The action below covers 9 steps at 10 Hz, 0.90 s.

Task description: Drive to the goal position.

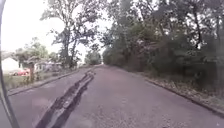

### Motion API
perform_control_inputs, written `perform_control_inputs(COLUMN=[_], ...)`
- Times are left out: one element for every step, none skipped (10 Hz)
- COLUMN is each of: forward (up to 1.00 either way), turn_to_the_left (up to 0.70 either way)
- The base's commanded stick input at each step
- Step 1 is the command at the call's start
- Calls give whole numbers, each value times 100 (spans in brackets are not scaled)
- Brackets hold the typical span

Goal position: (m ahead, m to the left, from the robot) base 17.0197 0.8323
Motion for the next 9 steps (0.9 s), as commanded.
perform_control_inputs(forward=[70, 70, 70, 70, 70, 70, 70, 70, 70], turn_to_the_left=[0, 0, 0, 0, 1, 33, 20, 1, 0])
